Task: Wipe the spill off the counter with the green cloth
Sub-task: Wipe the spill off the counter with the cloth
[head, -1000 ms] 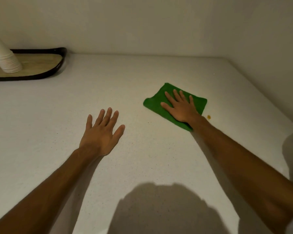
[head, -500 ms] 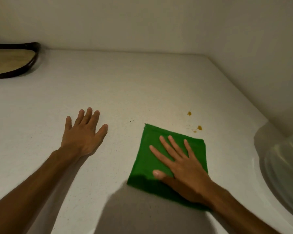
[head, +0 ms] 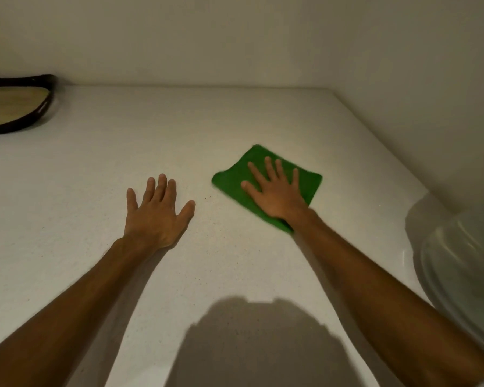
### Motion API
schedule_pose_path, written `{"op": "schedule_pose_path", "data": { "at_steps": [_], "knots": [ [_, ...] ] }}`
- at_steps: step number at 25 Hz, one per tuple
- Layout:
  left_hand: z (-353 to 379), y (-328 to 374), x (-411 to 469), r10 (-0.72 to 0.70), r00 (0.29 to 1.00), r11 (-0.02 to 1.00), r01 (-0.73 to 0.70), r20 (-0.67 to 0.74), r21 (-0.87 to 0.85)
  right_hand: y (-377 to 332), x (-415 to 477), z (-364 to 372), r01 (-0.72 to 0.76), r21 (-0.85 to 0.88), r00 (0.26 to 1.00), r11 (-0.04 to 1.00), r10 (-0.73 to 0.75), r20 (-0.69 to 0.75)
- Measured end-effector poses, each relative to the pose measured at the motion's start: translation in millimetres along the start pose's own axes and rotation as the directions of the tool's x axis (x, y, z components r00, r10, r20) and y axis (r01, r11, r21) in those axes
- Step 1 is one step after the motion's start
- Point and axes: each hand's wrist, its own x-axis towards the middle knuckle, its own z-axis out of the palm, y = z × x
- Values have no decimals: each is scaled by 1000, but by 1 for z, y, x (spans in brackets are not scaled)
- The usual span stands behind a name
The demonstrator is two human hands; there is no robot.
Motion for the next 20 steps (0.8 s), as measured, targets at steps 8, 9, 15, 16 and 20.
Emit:
{"op": "schedule_pose_path", "data": {
  "at_steps": [8,9,15,16,20],
  "knots": [
    [6,23,6,90,996,995,-90,10,-31,48,-157,34,413,-68,907,908,-417,-61],
    [7,22,6,91,996,996,-91,21,-12,63,-146,28,329,-71,941,942,-333,-55],
    [8,22,8,90,995,996,-90,43,9,100,-4,-9,-211,46,974,977,213,-72],
    [8,22,7,90,995,996,-90,49,7,91,16,-13,-247,71,967,967,251,-55],
    [5,17,10,117,991,993,-114,68,-42,3,41,-8,-56,21,998,998,57,-13]
  ]
}}
